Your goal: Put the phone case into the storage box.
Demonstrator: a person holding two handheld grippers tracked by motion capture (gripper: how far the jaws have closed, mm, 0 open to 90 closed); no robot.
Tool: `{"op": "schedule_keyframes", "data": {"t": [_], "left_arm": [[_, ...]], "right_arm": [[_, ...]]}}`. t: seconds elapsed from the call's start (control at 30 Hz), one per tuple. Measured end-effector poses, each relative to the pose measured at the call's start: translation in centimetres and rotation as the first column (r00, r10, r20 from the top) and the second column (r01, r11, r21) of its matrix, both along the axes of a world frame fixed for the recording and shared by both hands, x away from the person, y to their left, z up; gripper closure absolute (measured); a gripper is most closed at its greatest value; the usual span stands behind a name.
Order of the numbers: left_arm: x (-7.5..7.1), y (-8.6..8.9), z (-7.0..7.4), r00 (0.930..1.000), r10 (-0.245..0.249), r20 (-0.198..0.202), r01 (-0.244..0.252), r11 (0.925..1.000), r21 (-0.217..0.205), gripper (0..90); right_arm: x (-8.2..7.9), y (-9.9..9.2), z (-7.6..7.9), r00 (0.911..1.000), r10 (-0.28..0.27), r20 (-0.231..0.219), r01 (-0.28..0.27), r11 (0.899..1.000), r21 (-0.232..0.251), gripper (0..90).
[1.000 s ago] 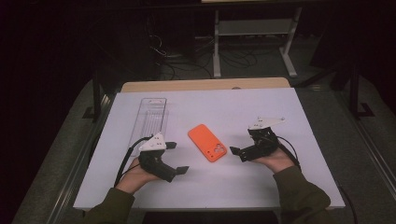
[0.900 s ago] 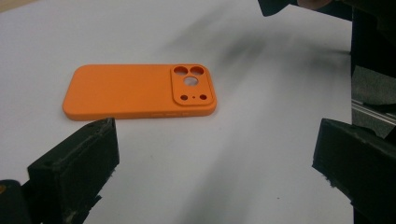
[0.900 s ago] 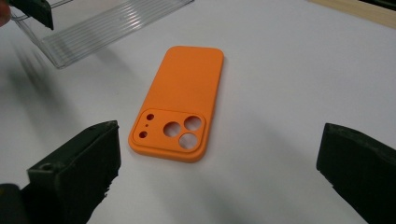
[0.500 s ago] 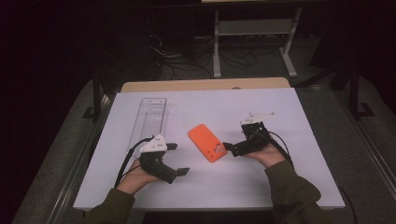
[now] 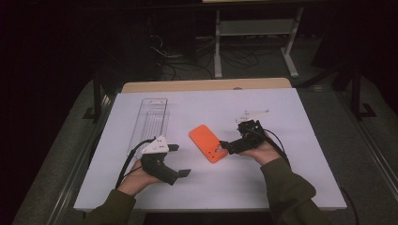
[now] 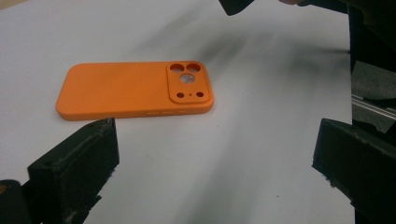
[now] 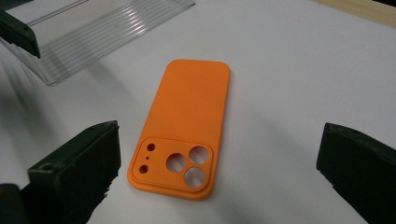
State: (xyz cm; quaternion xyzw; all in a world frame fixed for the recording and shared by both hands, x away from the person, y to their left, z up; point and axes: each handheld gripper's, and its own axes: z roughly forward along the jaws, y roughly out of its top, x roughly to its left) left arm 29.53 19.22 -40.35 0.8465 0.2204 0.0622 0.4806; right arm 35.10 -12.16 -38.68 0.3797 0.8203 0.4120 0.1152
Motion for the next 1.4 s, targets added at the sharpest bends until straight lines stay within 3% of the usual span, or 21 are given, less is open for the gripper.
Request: {"op": "schedule_keyframes", "data": {"t": [0.93, 1.07, 1.4], "left_arm": [[0.1, 0.1, -0.2, 0.9999, -0.013, -0.001, 0.013, 0.9999, -0.003, 0.0], [0.2, 0.1, -0.3, 0.9999, -0.014, 0.004, 0.014, 0.9999, -0.005, 0.0], [0.2, 0.1, -0.3, 0.9999, -0.009, -0.006, 0.009, 0.9999, -0.009, 0.0]], "right_arm": [[2.4, 3.6, -0.3, 0.9994, -0.024, 0.024, 0.024, 1.0, -0.01, 0.0], [2.3, 4.2, -0.6, 0.9985, -0.052, 0.02, 0.053, 0.998, -0.03, 0.0], [1.9, 4.6, -0.8, 0.9982, -0.059, 0.008, 0.059, 0.998, -0.035, 0.0]]}}
